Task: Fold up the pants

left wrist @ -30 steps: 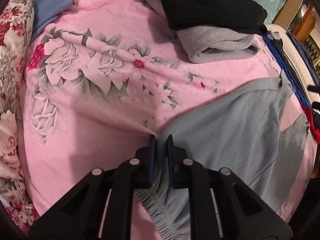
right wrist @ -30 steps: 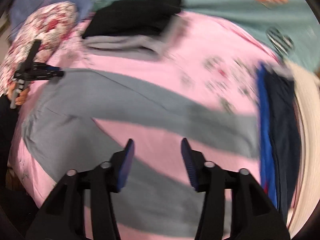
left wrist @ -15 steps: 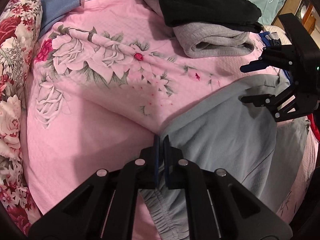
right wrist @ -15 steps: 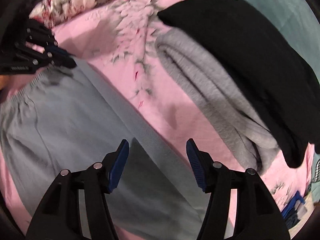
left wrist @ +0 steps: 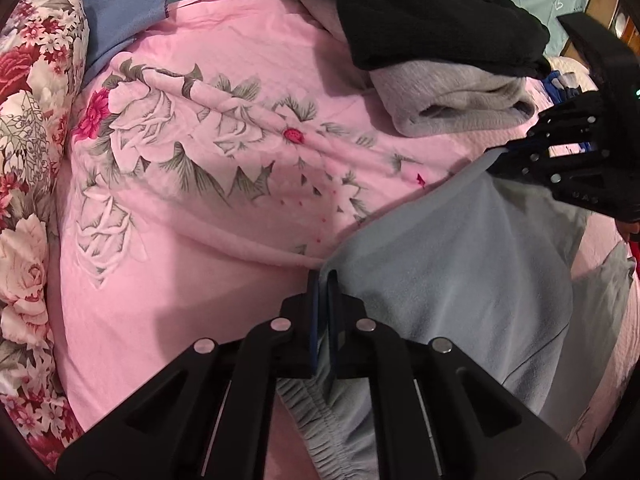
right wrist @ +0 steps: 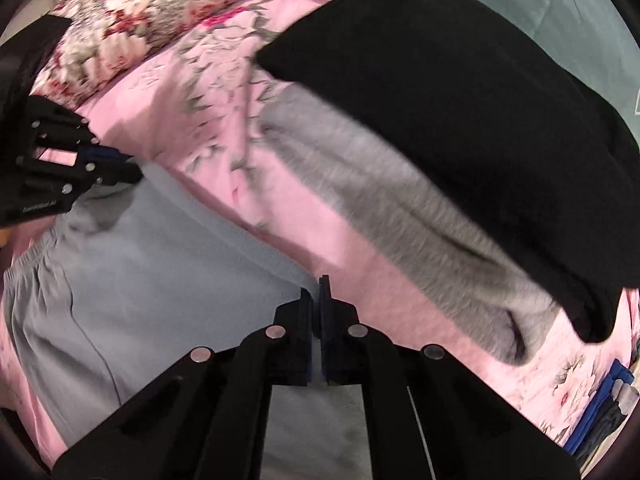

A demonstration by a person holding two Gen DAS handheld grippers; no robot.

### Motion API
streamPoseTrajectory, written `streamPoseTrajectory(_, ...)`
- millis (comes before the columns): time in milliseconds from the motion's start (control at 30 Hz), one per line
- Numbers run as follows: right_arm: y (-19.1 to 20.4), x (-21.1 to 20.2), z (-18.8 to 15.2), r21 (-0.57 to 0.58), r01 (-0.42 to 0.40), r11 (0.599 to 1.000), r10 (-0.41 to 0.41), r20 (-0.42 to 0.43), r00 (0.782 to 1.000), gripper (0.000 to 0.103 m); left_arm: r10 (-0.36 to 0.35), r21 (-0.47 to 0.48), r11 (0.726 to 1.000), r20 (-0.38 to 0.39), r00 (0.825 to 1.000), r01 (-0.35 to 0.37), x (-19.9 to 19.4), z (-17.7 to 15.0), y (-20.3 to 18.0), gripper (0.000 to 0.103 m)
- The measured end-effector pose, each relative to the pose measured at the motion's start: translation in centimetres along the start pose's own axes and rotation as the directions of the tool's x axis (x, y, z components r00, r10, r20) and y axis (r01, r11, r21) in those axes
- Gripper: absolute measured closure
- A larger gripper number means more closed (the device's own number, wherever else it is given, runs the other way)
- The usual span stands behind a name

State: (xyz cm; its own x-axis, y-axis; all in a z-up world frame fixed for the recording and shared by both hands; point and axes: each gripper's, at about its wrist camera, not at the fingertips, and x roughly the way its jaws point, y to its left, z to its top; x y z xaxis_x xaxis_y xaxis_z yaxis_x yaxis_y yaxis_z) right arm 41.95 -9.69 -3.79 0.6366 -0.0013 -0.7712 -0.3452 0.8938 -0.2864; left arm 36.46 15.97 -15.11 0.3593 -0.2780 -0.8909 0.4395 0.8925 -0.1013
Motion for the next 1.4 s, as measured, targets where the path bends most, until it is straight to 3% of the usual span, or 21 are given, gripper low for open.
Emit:
streamPoseTrajectory(133, -1.0, 1.2, 0.2, 0.02, -0.019, 1.0, 0.02, -0.037, 0.999, 0.1, 0.021, -0.005, 1.0, 0.001, 1.0, -0.021, -0.9, 0.1, -0.2, 0.099)
streamPoseTrajectory(267, -0.8, -2.6, 0.1, 0.037, -0.058, 0.998, 0.058, -0.001, 0.998, 0.1, 0.016, 0.008, 1.0, 0.071, 0.997, -0.016, -5.6, -1.2, -1.3, 0.099)
streamPoseTrajectory(400, 1.4, -8.5, -3.4, 0.017, -0.118, 0.993, 0.117, 0.016, 0.993, 0.1, 0.002, 0.017, 1.0, 0.149, 0.989, -0.005, -11.2, -5.5, -3.2, 0.099)
streamPoseTrajectory(533, 6.3, -12.4, -9.6, -0.009, -0.221, 0.975, 0.221, 0.004, 0.975, 0.1, -0.026, 0.026, 0.999, 0.165, 0.986, 0.022, -15.0, -13.3, -6.1, 0.099)
streamPoseTrajectory(667, 12.3, -11.0, -15.0, -0.006, -0.271, 0.962, 0.271, -0.057, 0.961, 0.1, -0.047, -0.011, 0.999, 0.115, 0.992, 0.048, -14.1, -19.6, -7.7, 0.099)
streamPoseTrajectory(833, 15.7, -7.4, -18.4, 0.053, -0.27, 0.961, 0.274, -0.086, 0.958, 0.1, -0.093, -0.083, 0.992, 0.059, 0.994, 0.098, -11.2, -22.3, -6.7, 0.099)
streamPoseTrajectory(933, 15.8, -6.9, -18.7, 0.087, -0.271, 0.959, 0.277, -0.078, 0.958, 0.1, -0.105, -0.086, 0.99, 0.052, 0.993, 0.109, -11.1, -22.3, -6.7, 0.088)
streamPoseTrajectory(967, 15.9, -6.8, -18.9, 0.093, -0.271, 0.958, 0.278, -0.079, 0.957, 0.1, -0.121, -0.087, 0.988, 0.046, 0.992, 0.124, -11.2, -22.3, -6.6, 0.07)
streamPoseTrajectory(1033, 16.3, -6.6, -19.0, 0.088, -0.268, 0.959, 0.275, -0.086, 0.958, 0.098, -0.134, -0.083, 0.987, 0.069, 0.989, 0.139, -11.9, -22.4, -6.8, 0.046)
streamPoseTrajectory(1067, 16.7, -6.5, -18.9, 0.085, -0.264, 0.961, 0.271, -0.084, 0.959, 0.097, -0.127, -0.077, 0.988, 0.08, 0.989, 0.133, -12.4, -22.5, -7.0, 0.038)
streamPoseTrajectory(1133, 17.1, -6.6, -19.1, 0.081, -0.28, 0.957, 0.286, -0.083, 0.955, 0.081, -0.091, -0.066, 0.993, 0.098, 0.991, 0.098, -13.6, -22.8, -7.5, 0.032)
streamPoseTrajectory(1200, 17.5, -7.0, -19.2, 0.086, -0.281, 0.956, 0.289, -0.096, 0.952, 0.071, -0.081, -0.073, 0.993, 0.147, 0.986, 0.093, -15.6, -22.8, -7.8, 0.027)
streamPoseTrajectory(1267, 17.6, -8.2, -19.1, 0.087, -0.306, 0.948, 0.313, -0.078, 0.947, 0.071, -0.071, -0.092, 0.992, 0.208, 0.976, 0.092, -17.5, -22.2, -8.1, 0.02)
streamPoseTrajectory(1333, 16.8, -10.3, -18.8, 0.11, -0.346, 0.932, 0.348, 0.007, 0.938, 0.071, -0.051, -0.133, 0.987, 0.251, 0.967, 0.086, -18.5, -21.1, -8.6, 0.019)
streamPoseTrajectory(1400, 16.2, -11.3, -18.1, 0.145, -0.296, 0.944, 0.287, 0.078, 0.955, 0.074, -0.022, -0.182, 0.981, 0.247, 0.969, 0.068, -18.0, -19.9, -9.1, 0.019)
